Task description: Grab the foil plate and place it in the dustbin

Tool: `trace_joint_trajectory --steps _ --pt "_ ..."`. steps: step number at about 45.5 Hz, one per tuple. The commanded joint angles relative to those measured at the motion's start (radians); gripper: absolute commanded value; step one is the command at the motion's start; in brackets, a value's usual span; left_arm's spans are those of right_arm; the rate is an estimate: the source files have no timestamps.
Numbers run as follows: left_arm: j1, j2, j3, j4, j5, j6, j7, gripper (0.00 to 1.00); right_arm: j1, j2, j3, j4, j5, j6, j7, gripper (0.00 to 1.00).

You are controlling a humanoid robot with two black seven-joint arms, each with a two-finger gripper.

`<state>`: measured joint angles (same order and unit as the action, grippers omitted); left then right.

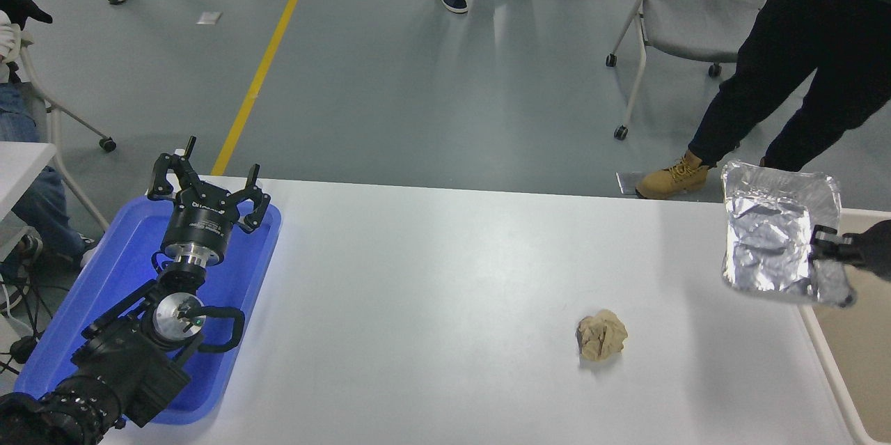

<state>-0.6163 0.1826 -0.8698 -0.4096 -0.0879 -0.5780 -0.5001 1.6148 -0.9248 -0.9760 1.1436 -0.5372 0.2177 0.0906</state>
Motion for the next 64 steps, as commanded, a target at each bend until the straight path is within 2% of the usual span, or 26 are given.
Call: trace_joint_trajectory --steps 1,14,46,57,64 --pt "0.001 0.000 0.000 0.000 0.000 0.001 0.000 1.00 0.177 -0.036 -0.075 0.038 -0.015 0.106 0.000 0.00" --pt "0.000 0.000 0.000 0.000 -0.001 0.000 0.000 1.00 0.301 -0.031 -0.125 0.036 -0.020 0.175 0.000 0.00" --pt "0.001 0.000 0.000 0.000 0.000 0.000 0.000 1.00 0.284 -0.028 -0.138 0.015 -0.020 0.161 0.000 0.00" --pt "0.001 0.000 0.000 0.000 -0.001 0.001 0.000 1.00 0.050 -0.026 -0.099 -0.217 0.009 0.072 0.000 0.00" --pt "0.000 0.000 0.000 0.000 -0.001 0.001 0.000 1.00 -0.179 -0.023 -0.012 -0.399 0.138 0.040 -0.005 0.00"
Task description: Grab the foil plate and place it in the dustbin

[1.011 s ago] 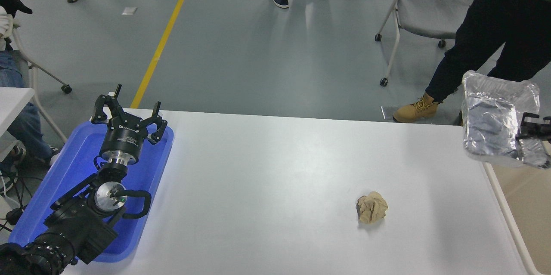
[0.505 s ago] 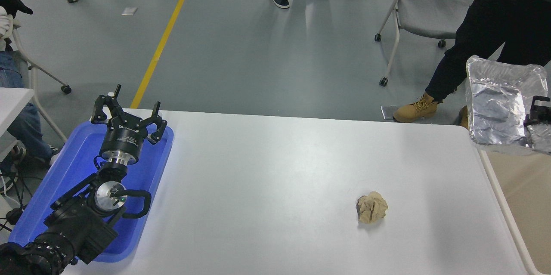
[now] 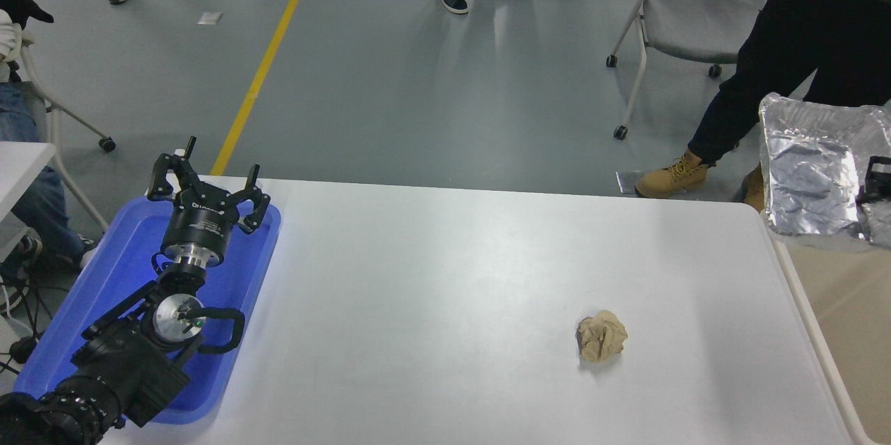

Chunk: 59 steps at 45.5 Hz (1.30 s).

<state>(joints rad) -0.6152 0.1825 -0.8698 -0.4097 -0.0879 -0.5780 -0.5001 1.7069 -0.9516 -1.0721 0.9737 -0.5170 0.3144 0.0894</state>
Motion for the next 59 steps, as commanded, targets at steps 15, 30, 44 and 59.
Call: trace_joint_trajectory --steps 15,30,44,59 --pt "-0.001 0.000 0.000 0.000 -0.001 0.000 0.000 1.00 -0.616 0.070 0.264 -0.457 0.311 -0.167 -0.010 0.00" --pt "-0.001 0.000 0.000 0.000 0.001 0.001 0.000 1.00 -0.880 0.215 0.400 -0.630 0.428 -0.308 -0.010 0.00" --pt "-0.001 0.000 0.000 0.000 0.001 0.001 0.000 1.00 -1.000 0.306 0.481 -0.713 0.459 -0.374 -0.011 0.00" --pt "-0.001 0.000 0.000 0.000 0.000 0.001 0.000 1.00 -1.101 0.370 0.497 -0.785 0.551 -0.414 -0.014 0.00"
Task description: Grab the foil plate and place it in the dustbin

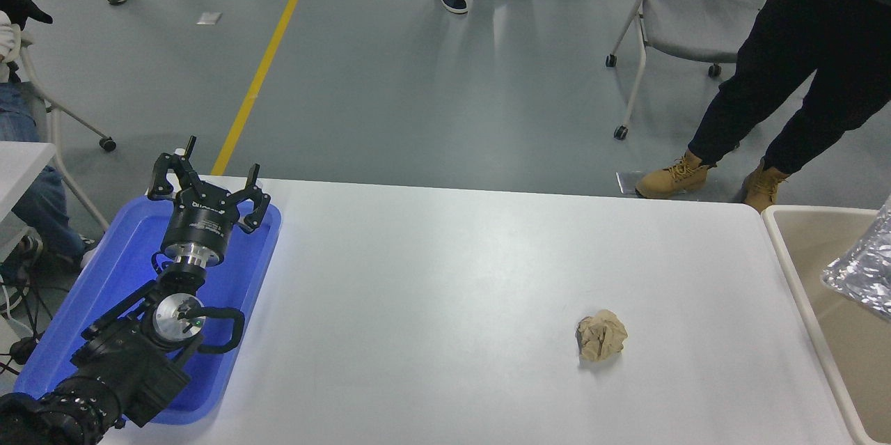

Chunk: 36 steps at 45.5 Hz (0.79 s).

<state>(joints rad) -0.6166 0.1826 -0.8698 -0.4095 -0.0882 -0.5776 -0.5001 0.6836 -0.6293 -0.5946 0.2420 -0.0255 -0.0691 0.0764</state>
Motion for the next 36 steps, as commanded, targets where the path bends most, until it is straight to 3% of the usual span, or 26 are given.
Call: trace_joint_trajectory --steps 1,30,36 --pt "0.001 0.000 0.000 0.000 0.001 -0.001 0.000 1.00 -0.081 0.048 0.021 -0.053 0.062 -0.031 -0.001 0.00" --pt "0.000 0.000 0.000 0.000 -0.001 0.001 0.000 1.00 -0.096 0.051 0.039 -0.055 0.065 -0.041 -0.001 0.00" --pt "0.000 0.000 0.000 0.000 0.001 -0.001 0.000 1.00 -0.096 0.051 0.039 -0.053 0.065 -0.064 -0.001 0.29"
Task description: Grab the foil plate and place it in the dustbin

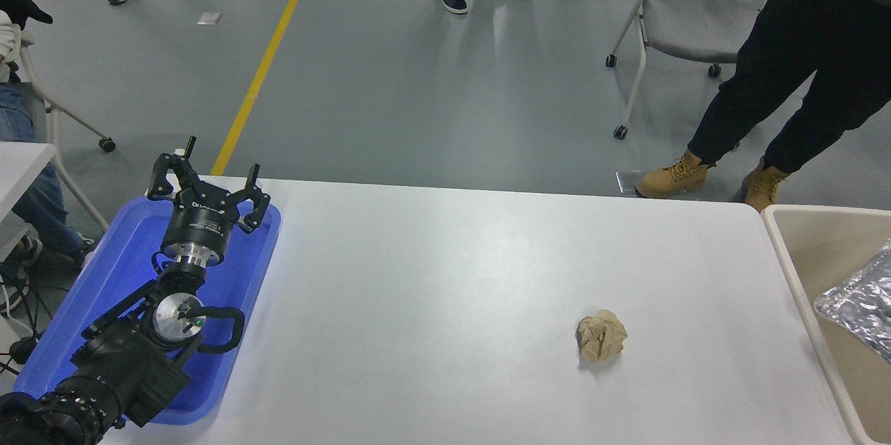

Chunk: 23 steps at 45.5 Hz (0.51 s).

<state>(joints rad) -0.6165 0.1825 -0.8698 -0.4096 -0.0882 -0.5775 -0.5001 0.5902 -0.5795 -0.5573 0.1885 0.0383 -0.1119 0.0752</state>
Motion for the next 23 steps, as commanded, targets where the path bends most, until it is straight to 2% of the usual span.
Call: trace_joint_trajectory --steps 1,8,13,18,23 --pt "0.000 0.000 0.000 0.000 -0.001 0.001 0.000 1.00 -0.003 0.001 0.002 -0.001 0.002 -0.026 0.000 0.32" --pt "0.000 0.000 0.000 0.000 -0.001 0.001 0.000 1.00 -0.001 -0.003 0.002 0.000 0.002 -0.034 0.002 0.56" --pt "0.000 0.000 0.000 0.000 0.001 0.001 0.000 1.00 0.002 -0.007 0.002 0.000 0.002 -0.034 0.002 0.70" --pt "0.000 0.000 0.000 0.000 -0.001 0.001 0.000 1.00 0.010 -0.008 0.002 0.005 0.003 -0.032 0.002 0.88" --pt "0.000 0.000 0.000 0.000 0.001 -0.001 0.000 1.00 0.016 -0.008 0.000 0.011 0.002 -0.028 0.002 0.99"
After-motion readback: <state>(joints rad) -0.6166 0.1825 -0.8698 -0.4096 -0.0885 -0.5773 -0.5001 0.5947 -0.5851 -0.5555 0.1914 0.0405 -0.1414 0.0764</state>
